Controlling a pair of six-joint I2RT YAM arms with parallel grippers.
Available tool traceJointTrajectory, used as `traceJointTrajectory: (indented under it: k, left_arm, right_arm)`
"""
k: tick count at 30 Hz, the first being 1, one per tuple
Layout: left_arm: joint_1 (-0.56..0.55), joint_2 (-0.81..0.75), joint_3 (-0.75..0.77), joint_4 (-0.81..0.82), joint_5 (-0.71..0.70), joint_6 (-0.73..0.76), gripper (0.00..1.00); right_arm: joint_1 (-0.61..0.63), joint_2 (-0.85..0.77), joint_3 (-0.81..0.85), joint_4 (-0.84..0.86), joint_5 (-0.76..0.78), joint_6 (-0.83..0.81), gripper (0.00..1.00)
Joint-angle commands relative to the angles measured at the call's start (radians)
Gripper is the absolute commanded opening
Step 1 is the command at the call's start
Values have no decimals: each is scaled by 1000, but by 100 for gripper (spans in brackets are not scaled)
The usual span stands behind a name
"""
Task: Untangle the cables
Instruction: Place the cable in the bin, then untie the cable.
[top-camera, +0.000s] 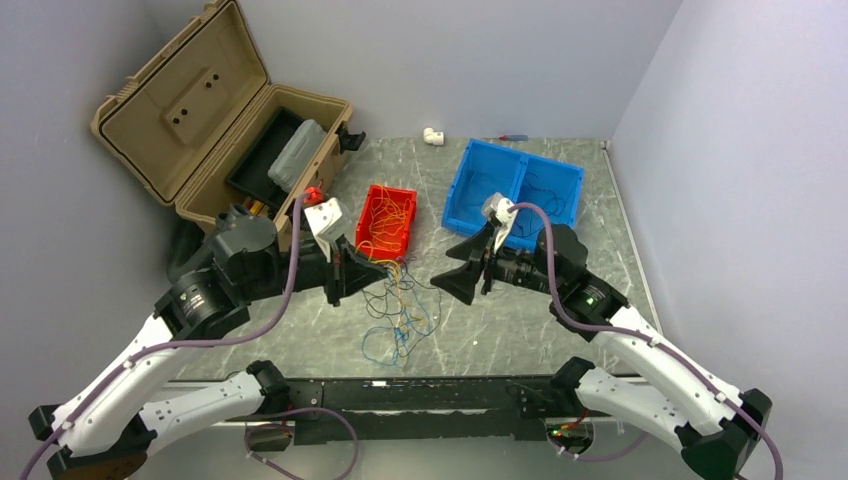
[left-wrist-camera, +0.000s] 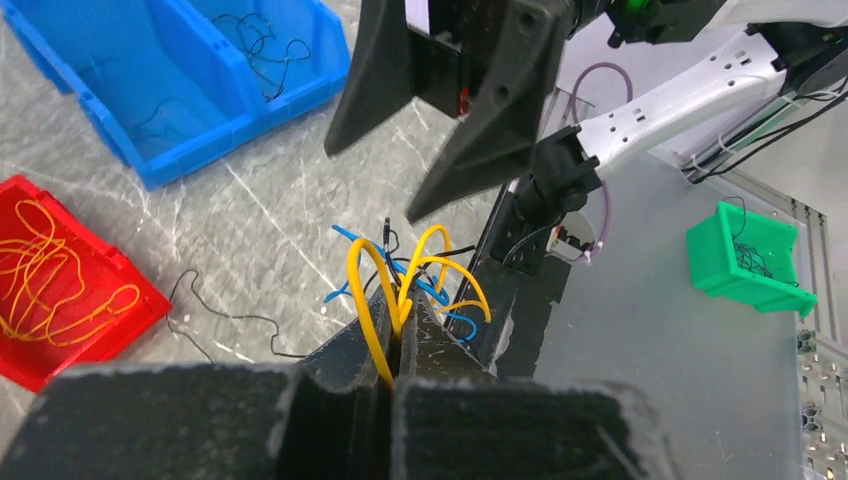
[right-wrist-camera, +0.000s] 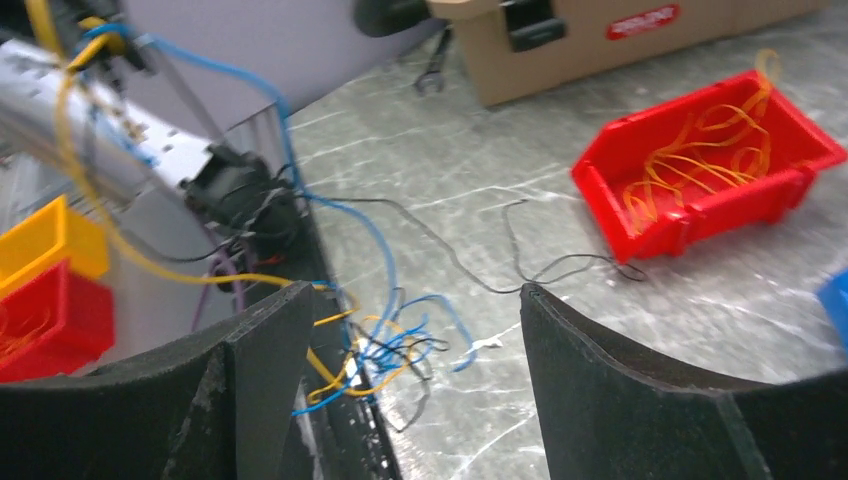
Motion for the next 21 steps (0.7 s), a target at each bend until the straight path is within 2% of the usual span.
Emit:
traceJointTrajectory:
  k: [1, 5, 12, 13, 14, 17, 19, 20, 21]
  left_arm:
    - [-4, 24, 22, 115, 74, 15, 0]
    - [-3, 35, 28, 127, 90, 11, 0]
    - [-4, 31, 30, 122, 70, 7, 0]
    - [-3, 29, 28, 120, 64, 9, 0]
    - [-4, 27, 29, 118, 61, 9, 0]
    - [-4, 20, 25, 112, 46, 9, 0]
    - [-4, 16, 24, 102, 35, 12, 2]
    - [-4, 13, 22, 96, 27, 14, 11]
    - [-3, 10, 19, 91, 15, 14, 26]
  right_arm:
    - [2, -25, -35, 92, -218, -35, 77]
    - [2, 2, -36, 97, -255, -42, 75]
    - [11, 47, -35, 174, -333, -28, 67]
    - [13, 50, -37, 179, -346, -27, 64]
    - [14, 51, -39, 180, -350, -27, 54]
    - [16, 51, -40, 148, -294, -30, 2]
    - [14, 31, -34, 118, -224, -30, 0]
    - [15, 15, -26, 93, -147, -26, 0]
    - [15, 1, -14, 55, -73, -19, 0]
